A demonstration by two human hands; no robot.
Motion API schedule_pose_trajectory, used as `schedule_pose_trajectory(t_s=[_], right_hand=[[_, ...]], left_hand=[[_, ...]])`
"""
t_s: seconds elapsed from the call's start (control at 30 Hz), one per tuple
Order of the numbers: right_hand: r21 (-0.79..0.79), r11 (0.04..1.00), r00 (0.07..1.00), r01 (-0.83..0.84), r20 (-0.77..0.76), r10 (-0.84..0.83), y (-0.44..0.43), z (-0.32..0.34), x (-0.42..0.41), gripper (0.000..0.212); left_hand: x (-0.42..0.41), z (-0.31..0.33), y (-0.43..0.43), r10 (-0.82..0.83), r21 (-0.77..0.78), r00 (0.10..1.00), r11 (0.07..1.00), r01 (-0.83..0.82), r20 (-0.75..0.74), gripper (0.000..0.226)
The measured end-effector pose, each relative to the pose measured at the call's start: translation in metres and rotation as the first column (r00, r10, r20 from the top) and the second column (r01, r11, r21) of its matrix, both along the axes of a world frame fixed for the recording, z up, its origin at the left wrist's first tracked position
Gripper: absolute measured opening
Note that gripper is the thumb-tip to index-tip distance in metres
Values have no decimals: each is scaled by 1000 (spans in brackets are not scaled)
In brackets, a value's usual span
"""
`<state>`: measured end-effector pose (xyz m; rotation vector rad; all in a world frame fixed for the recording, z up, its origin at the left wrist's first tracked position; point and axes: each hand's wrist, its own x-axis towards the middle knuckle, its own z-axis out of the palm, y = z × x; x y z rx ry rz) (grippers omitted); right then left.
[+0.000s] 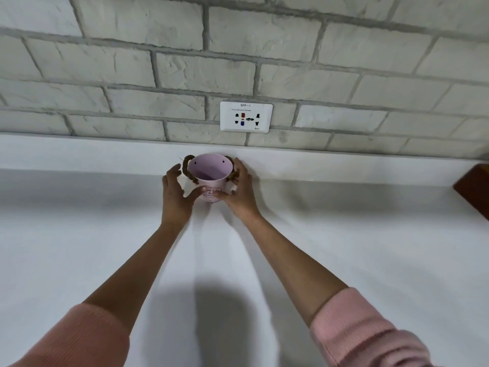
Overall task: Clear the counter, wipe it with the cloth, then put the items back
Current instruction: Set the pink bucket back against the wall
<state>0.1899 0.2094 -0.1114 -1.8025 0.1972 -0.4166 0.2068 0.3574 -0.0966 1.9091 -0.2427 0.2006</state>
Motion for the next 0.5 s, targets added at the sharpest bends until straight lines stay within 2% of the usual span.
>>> schedule_pose_trajectory(t_s=[0.07,0.17,0.23,0.33,0.5], right_hand=[[-25,999,1000,21,-5,-21,-7,-2,-7,98],[-76,992,994,104,24,-102,-23,-1,-26,89],[-101,981,985,167,48,-163,-39,3,-44,82],[-240,939,968,247,95,-230,-73,12,-84,73],[-398,817,908,418,143,-395,-148,28,-172,61]], left_hand=[[-16,0,-2,73,90,988,992,-86,139,69],[-44,5,-15,37,134,962,988,-76,271,57],[-58,10,-30,-13,187,954,981,-46,301,52],[-80,19,-60,-129,245,936,968,48,327,47],[-120,30,-133,-342,287,903,920,266,260,44]])
